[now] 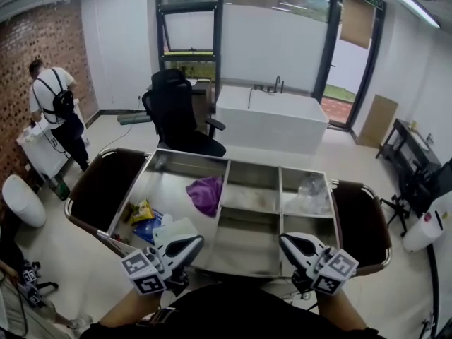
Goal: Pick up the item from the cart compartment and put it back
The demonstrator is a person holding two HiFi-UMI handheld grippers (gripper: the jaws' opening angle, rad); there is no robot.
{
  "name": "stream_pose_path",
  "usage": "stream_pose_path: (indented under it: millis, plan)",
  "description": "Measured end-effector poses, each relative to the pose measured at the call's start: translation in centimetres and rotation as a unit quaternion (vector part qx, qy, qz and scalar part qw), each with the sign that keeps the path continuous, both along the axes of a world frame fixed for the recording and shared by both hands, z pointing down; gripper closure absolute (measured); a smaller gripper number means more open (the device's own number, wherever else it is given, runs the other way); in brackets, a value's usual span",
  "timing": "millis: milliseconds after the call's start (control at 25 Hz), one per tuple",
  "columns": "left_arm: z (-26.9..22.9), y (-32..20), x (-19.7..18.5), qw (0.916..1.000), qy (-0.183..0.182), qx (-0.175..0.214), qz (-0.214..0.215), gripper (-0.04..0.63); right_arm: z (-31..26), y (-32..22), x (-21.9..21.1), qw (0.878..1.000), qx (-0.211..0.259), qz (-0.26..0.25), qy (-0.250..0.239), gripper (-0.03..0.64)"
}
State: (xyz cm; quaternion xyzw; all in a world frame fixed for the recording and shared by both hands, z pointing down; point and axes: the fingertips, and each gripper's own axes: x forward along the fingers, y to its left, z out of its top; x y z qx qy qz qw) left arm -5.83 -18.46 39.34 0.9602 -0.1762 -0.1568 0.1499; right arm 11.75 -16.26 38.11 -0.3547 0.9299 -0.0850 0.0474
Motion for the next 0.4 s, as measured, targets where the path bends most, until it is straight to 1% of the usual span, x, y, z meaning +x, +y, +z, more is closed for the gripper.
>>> stream_pose_path:
  millis: [80,200,280,400]
  plan:
    - [-0.1,-0.1,0.3,1.0000,0.000,0.001,0.004,0.599,-0.9,0.2,-0.1,1.000,0.007,-0.005,-0.018,0.629]
    - [-0.3,-0.1,0.8,1.0000,0.002,0.001,0.010,0.598,-1.1,0.4,0.2,1.000,0.010,-0.005,-0.024,0.629]
    - [-0.4,-0.2,1.1,0.9999,0.007,-0.001,0.014,0.598,-0.8,0.4,0.6,1.000,0.012,-0.003,-0.014,0.629]
    - [-0.6,-0.3,1.5,0.9997,0.014,-0.006,0.019,0.598,0.8,0.2,1.9,1.000,0.010,0.009,0.025,0.629]
